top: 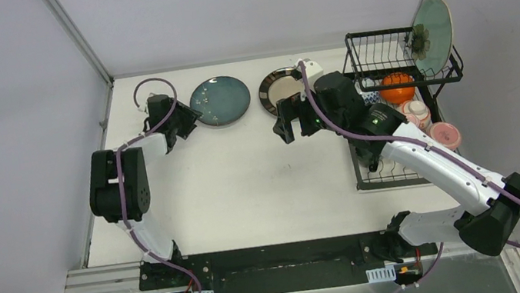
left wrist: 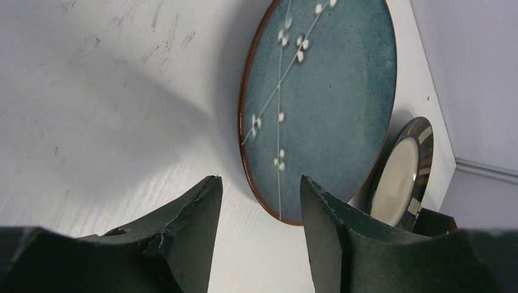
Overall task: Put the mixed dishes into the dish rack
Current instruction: Move the plate to the center of the board, then pick up the plate at the center of the board.
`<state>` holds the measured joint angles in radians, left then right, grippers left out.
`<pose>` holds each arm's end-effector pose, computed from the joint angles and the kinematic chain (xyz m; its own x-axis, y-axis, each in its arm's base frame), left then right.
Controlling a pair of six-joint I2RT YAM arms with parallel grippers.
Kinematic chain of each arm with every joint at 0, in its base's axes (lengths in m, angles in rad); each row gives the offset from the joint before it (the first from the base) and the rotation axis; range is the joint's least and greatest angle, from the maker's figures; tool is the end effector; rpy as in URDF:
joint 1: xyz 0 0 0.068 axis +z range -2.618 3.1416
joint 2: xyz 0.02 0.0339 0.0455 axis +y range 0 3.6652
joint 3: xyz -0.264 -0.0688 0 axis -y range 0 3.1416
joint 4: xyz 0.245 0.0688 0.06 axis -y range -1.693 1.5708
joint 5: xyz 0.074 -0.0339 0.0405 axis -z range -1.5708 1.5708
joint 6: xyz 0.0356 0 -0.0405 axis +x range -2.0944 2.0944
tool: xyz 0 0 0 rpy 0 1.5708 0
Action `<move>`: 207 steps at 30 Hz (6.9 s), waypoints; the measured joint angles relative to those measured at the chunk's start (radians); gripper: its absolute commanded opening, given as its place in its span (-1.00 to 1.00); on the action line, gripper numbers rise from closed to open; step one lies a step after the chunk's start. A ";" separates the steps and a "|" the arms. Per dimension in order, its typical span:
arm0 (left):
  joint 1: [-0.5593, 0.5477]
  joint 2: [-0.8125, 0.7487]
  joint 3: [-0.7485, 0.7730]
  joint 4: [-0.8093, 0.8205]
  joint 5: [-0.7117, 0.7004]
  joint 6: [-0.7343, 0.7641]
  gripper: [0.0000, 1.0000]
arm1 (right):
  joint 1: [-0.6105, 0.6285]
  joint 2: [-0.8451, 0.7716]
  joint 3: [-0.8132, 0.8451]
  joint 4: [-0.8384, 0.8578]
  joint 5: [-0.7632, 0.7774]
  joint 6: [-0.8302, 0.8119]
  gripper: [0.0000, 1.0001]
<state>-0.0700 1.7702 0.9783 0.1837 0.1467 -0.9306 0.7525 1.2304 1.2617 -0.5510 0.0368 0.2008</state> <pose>0.3755 -0.0315 0.1776 -0.4920 -0.7608 -0.4232 -0.3443 0.6165 -0.7081 0.1980 0.1836 0.3756 -0.4868 -0.1828 -0.8542 -0.5741 0.8039 0.1552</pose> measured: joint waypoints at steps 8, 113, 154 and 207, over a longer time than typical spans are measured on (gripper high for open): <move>0.000 0.098 0.016 0.047 0.002 -0.003 -0.13 | 0.000 0.000 0.000 0.000 -0.015 0.001 1.00; 0.009 -0.610 -0.182 -0.679 0.169 0.371 0.94 | -0.130 0.912 0.294 0.336 -0.487 0.291 -0.28; 0.126 -0.350 -0.340 -0.397 0.309 0.182 0.11 | -0.140 1.057 0.312 0.502 -0.651 0.365 -0.62; 0.115 -0.555 -0.065 -0.760 0.490 0.514 0.89 | -0.269 0.690 0.384 0.124 -0.373 0.320 -1.00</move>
<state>0.0448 1.2156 0.9131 -0.5758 0.6369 -0.4164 0.4831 1.9205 1.6455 -0.4271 -0.3367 0.5205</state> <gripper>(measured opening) 0.946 0.032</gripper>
